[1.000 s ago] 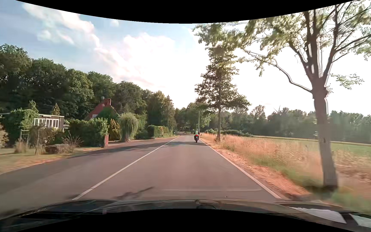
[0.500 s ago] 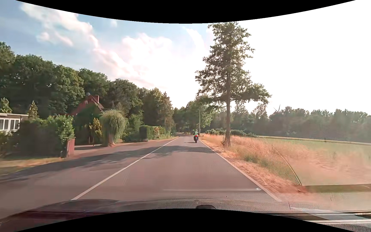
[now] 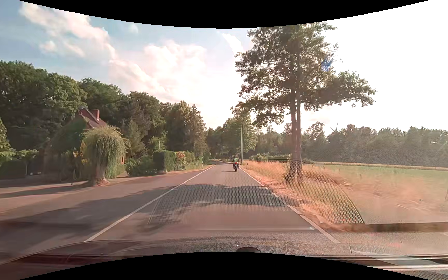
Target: Follow the waypoints while adhering to traffic rules and regulations
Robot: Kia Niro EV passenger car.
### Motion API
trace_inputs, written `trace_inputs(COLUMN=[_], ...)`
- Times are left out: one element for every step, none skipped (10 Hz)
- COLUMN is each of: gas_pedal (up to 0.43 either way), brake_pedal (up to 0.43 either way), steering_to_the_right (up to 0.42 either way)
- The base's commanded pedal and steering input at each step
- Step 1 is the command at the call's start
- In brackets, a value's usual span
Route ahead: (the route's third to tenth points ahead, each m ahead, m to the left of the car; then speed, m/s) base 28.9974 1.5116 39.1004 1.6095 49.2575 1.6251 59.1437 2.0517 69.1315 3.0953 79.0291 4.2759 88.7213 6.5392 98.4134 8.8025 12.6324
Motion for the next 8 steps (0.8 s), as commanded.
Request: trace_inputs(gas_pedal=[0.169, 0.169, 0.169, 0.169, 0.169, 0.169, 0.169, 0.169], brake_pedal=[0.000, 0.000, 0.000, 0.000, 0.000, 0.000, 0.000, 0.000], steering_to_the_right=[0.001, 0.001, 0.002, 0.002, 0.001, 0.001, 0.001, 0.001])
